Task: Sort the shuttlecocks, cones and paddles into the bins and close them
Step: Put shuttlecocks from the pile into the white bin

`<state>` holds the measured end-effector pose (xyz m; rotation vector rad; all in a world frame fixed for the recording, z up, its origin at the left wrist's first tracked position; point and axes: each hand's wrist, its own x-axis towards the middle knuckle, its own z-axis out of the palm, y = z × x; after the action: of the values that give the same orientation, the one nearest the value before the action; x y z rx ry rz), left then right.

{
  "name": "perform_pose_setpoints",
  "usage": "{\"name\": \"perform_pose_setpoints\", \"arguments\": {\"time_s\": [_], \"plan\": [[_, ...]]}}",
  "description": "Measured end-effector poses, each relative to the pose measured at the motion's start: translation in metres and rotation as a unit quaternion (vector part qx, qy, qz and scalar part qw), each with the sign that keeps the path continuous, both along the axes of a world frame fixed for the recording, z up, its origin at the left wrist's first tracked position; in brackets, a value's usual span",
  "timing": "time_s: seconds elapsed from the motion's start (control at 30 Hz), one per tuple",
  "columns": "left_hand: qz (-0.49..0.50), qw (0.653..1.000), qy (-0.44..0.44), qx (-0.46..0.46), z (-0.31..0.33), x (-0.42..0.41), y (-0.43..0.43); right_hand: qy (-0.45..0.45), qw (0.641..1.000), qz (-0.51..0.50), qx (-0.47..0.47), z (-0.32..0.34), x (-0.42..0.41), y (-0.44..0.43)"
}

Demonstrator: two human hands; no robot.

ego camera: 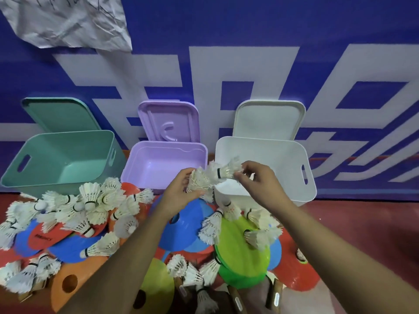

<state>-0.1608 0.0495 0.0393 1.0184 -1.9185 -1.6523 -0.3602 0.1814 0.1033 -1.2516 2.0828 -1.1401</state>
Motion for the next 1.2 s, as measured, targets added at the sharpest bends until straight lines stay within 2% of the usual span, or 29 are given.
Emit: {"name": "perform_pose_setpoints", "arguments": {"time_s": [0.1,0.2,0.4,0.57,0.7,0.8,0.93,1.07,1.2], "plan": [[-0.059,0.996,-0.022,-0.057,0.009,-0.035,-0.002,-0.018,1.0,0.011,0.015,-0.007,-0.022,0.009],[-0.091,0.988,-0.058,-0.11,0.016,-0.065,-0.004,-0.026,0.999,-0.029,0.025,-0.017,-0.054,0.02],[-0.199,0.948,-0.136,-0.208,0.005,-0.135,-0.006,-0.061,0.988,-0.113,0.083,-0.059,-0.11,0.028],[-0.252,0.914,-0.23,-0.219,-0.036,-0.171,-0.012,-0.064,0.973,-0.123,0.185,-0.103,-0.13,0.017],[-0.287,0.884,-0.296,-0.22,-0.067,-0.18,-0.015,-0.026,0.963,-0.071,0.258,-0.13,-0.133,-0.001],[-0.294,0.876,-0.325,-0.202,-0.078,-0.174,-0.017,0.018,0.96,-0.024,0.279,-0.136,-0.132,-0.01],[-0.275,0.891,-0.315,-0.178,-0.071,-0.161,-0.015,0.02,0.963,-0.021,0.269,-0.13,-0.126,-0.004],[-0.208,0.934,-0.218,-0.191,-0.044,-0.137,-0.002,0.012,0.986,-0.058,0.155,-0.102,-0.106,0.018],[-0.166,0.944,-0.155,-0.241,-0.03,-0.093,0.018,-0.012,0.994,-0.085,0.073,-0.076,-0.068,0.051]]}}
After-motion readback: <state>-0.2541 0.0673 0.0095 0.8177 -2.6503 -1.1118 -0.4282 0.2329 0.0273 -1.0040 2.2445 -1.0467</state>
